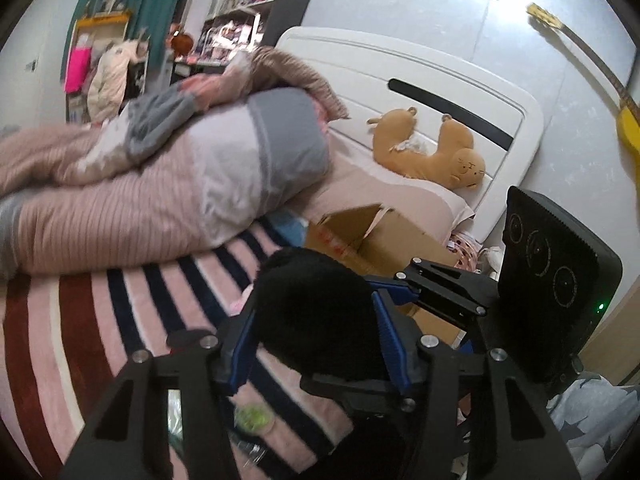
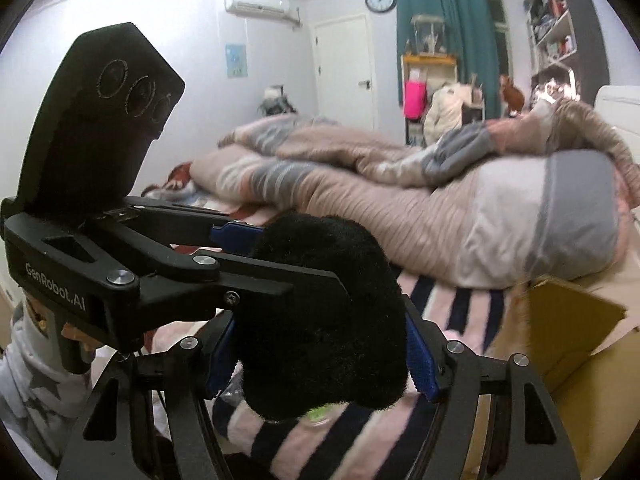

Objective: Organize soft objects
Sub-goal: 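Carry the black plush into the box and open the right gripper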

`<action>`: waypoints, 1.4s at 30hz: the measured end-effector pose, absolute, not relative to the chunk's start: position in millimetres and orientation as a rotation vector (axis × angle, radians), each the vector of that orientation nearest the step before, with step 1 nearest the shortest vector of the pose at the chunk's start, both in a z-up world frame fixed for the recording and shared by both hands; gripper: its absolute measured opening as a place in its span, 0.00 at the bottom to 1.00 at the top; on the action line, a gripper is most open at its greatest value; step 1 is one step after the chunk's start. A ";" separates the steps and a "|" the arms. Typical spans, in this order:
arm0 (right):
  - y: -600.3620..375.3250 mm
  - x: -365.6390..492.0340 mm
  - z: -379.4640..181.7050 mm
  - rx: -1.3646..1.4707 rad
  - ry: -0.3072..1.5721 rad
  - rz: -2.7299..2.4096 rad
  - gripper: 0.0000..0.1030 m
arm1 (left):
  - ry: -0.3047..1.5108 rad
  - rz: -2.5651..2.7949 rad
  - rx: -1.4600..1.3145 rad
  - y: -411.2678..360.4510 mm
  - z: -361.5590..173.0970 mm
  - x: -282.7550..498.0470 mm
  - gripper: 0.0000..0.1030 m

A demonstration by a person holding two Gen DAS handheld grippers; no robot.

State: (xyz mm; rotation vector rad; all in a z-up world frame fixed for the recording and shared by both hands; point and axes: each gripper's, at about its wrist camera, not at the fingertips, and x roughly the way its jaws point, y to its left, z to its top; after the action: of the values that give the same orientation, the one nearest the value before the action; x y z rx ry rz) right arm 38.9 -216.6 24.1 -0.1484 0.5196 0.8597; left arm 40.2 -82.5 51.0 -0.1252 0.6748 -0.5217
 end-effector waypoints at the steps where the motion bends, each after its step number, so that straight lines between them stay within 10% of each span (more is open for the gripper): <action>1: -224.5 38.4 27.9 -0.146 0.507 0.849 0.65 | 0.668 -0.522 -0.110 -90.2 56.1 41.5 0.48; 23: -342.2 95.7 -1.1 -0.070 0.635 0.600 0.66 | 0.847 -0.609 0.135 -242.7 34.1 140.1 0.48; 42: -332.0 94.3 2.6 -0.126 0.639 0.536 0.93 | 0.740 -0.493 0.044 -169.3 57.8 117.8 0.65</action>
State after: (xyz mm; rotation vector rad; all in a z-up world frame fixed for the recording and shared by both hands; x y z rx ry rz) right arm 94.3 -332.0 2.6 -0.1255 0.6387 0.5361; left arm 117.8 -169.3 57.8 0.0442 0.7401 -0.4931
